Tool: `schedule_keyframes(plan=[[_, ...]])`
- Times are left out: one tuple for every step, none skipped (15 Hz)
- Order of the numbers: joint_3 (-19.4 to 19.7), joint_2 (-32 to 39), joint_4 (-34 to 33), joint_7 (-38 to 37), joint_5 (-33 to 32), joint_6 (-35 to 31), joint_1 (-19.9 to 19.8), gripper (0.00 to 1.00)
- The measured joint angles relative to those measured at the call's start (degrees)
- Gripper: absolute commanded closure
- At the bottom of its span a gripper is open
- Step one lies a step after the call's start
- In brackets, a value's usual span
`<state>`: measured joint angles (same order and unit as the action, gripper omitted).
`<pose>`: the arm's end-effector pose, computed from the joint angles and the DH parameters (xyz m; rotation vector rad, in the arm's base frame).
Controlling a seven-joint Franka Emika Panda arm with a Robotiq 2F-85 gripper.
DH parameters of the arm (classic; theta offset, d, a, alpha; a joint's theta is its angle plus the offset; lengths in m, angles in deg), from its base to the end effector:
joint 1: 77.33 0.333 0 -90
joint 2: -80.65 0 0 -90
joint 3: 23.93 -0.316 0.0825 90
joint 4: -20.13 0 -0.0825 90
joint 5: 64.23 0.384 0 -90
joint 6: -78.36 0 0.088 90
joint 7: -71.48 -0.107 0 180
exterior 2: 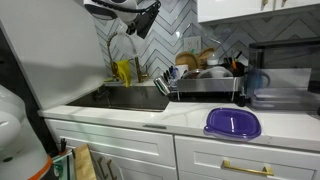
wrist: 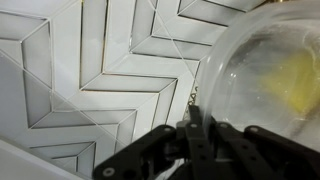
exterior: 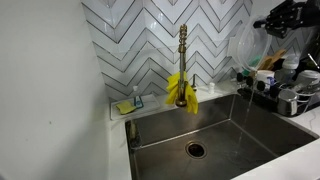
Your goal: Remove the lid from the container then pour out the contents in the container into sink
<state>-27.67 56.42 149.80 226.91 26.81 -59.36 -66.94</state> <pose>0.4543 0.1259 0.5949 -1.3548 -2.0105 -1.9717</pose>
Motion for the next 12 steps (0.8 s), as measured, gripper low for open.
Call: schedule_keyframes(plan=[[-0.13,-0.52,0.0,0.0,0.0,0.31,-0.25,0.99],[-0.29,-1.03,-0.01,0.0,0.0,0.58,-0.52,0.99],[-0.44,-1.47,-0.02,0.0,0.0,0.69,-0.76,0.99],[-0.57,-1.87,-0.02,0.0,0.0,0.73,-0.96,0.99],[-0.7,-2.14,-0.02,0.0,0.0,0.73,-1.15,0.99],[-0.8,-2.28,0.01,0.0,0.0,0.73,-1.31,0.99],[-0.93,-2.3,0.11,0.0,0.0,0.73,-1.51,0.99],[-1.08,-2.24,0.31,-0.03,0.0,0.73,-1.74,0.99],[-1.23,-2.17,0.63,-0.1,0.0,0.73,-1.98,0.99],[-1.44,-2.03,1.02,-0.34,0.0,0.69,-2.27,0.99],[-1.69,-1.78,1.37,-0.66,0.0,0.67,-2.6,0.99],[-1.96,-1.44,1.66,-1.22,-0.01,0.42,-2.94,0.99]])
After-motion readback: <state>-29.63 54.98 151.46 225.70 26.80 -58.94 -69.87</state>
